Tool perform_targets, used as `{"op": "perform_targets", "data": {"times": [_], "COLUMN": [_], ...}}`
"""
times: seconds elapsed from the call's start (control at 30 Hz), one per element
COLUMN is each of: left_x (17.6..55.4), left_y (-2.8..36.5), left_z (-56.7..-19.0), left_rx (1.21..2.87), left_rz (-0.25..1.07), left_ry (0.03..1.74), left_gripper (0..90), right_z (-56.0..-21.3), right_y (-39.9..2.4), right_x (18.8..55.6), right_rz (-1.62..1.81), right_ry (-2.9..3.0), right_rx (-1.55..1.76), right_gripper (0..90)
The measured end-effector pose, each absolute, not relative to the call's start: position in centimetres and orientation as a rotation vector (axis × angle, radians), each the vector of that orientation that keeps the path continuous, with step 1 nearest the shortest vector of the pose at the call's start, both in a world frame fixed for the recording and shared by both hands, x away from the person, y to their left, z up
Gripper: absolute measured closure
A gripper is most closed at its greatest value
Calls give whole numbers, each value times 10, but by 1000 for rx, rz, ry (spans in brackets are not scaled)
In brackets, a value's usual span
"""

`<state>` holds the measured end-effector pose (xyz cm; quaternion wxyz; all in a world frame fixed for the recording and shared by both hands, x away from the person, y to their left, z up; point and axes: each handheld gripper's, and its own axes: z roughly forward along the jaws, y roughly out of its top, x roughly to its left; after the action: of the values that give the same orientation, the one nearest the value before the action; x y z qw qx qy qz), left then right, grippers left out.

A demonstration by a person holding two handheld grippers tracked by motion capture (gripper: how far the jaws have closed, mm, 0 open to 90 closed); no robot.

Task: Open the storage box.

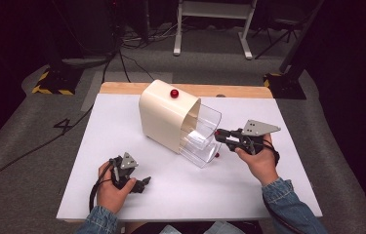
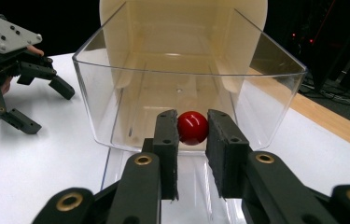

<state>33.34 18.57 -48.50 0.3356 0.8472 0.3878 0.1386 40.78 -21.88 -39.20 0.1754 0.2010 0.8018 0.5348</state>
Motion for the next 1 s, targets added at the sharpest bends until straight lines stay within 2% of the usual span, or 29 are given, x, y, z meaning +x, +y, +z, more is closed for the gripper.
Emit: {"op": "perform_targets", "data": {"times": [0.2, 0.3, 0.57, 1.0], "left_x": [333, 333, 333, 333], "left_y": [186, 185, 185, 186], "left_z": [-485, -485, -485, -485], "left_rx": [2208, 2206, 2207, 2205], "left_rz": [359, 359, 359, 357], "left_ry": [1014, 1015, 1015, 1015], "left_gripper": [85, 85, 84, 85], "right_z": [-396, -398, -398, -383], "right_y": [-220, -222, -233, -271], "right_x": [407, 407, 402, 385], "right_rz": [1498, 1497, 1502, 1422], "right_ry": [2290, 2288, 2282, 2276], "right_rx": [574, 588, 598, 640], "right_gripper": [736, 681, 648, 559]}}
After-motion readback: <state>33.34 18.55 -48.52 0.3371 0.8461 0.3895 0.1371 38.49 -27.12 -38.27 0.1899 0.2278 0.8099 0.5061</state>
